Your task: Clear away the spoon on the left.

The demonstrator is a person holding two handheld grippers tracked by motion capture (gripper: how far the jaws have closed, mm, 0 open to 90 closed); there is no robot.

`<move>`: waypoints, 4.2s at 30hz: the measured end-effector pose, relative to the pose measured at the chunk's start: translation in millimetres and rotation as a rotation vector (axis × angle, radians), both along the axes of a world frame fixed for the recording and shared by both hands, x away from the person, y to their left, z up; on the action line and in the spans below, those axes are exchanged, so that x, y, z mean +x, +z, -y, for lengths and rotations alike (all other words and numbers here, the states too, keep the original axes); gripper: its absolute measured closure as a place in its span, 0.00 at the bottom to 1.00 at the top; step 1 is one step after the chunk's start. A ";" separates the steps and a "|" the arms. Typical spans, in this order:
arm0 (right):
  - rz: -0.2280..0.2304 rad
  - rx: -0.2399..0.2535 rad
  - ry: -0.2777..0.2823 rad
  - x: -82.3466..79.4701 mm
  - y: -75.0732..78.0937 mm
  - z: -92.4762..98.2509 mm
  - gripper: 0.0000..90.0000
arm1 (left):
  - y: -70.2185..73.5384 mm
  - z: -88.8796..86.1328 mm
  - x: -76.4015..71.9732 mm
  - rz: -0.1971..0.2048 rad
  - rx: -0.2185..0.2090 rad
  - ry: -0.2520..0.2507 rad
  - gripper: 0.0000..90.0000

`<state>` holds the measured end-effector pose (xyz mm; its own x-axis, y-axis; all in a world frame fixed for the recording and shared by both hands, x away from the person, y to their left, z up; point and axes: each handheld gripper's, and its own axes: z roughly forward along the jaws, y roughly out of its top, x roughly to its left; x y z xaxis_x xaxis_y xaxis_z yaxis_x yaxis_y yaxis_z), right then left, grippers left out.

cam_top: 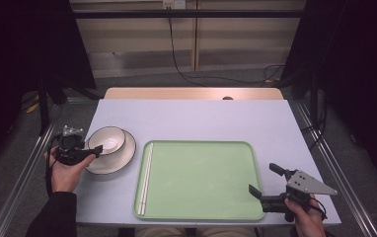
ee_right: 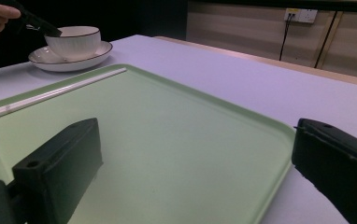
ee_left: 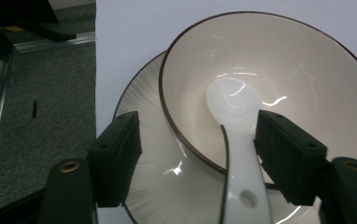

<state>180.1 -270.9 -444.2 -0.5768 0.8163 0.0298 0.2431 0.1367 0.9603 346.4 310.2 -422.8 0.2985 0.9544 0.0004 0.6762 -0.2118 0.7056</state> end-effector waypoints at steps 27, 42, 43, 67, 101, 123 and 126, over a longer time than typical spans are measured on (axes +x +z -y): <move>-0.004 0.006 -0.002 -0.1 -0.2 -0.9 0.01 | 12.5 -20.6 -16.5 0.038 -0.188 0.022 0.94; -0.003 0.003 -0.002 0.0 -0.1 -0.2 0.01 | 16.4 -15.8 -22.0 0.072 -0.223 -0.004 0.94; -0.003 0.001 0.000 -0.2 0.1 0.0 0.01 | 16.7 -15.7 -22.5 0.073 -0.226 -0.002 0.94; 0.008 0.011 -0.005 -0.7 0.5 0.1 0.01 | 24.8 -3.7 -32.3 0.123 -0.251 -0.045 0.94; 0.008 0.007 -0.003 -1.5 0.7 0.6 0.01 | 35.9 26.5 -40.4 0.155 -0.270 -0.109 0.94; 0.012 0.008 -0.003 -1.8 1.1 -0.2 0.01 | 31.5 79.7 -36.6 0.114 -0.266 -0.204 0.94; 0.007 0.007 0.001 -2.0 0.9 -0.6 0.01 | 27.5 90.3 -34.4 0.097 -0.257 -0.233 0.94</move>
